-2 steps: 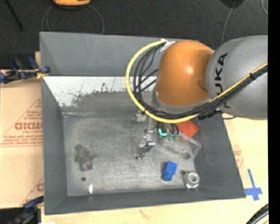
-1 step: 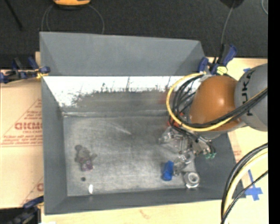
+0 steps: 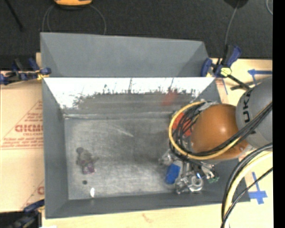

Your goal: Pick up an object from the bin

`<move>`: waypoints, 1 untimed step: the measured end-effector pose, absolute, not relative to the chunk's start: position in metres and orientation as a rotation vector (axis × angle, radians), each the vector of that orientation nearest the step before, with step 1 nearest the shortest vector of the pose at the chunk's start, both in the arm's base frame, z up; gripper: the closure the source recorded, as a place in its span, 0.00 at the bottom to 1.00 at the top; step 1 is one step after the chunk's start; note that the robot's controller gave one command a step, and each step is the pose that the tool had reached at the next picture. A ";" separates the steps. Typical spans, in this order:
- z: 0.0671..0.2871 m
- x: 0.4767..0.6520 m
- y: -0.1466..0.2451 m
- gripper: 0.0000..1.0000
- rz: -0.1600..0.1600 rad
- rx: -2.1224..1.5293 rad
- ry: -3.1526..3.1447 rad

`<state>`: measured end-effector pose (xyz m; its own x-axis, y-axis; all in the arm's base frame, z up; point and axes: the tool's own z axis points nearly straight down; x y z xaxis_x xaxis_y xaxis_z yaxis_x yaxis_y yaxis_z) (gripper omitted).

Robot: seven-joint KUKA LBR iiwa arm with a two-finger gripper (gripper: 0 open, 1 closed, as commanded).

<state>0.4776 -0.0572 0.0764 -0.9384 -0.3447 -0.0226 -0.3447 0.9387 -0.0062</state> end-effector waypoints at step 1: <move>0.077 0.477 -0.057 1.00 -0.002 -0.545 3.078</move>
Offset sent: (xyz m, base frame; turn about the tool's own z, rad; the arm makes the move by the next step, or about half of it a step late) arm 0.0000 0.0000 0.0000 0.0000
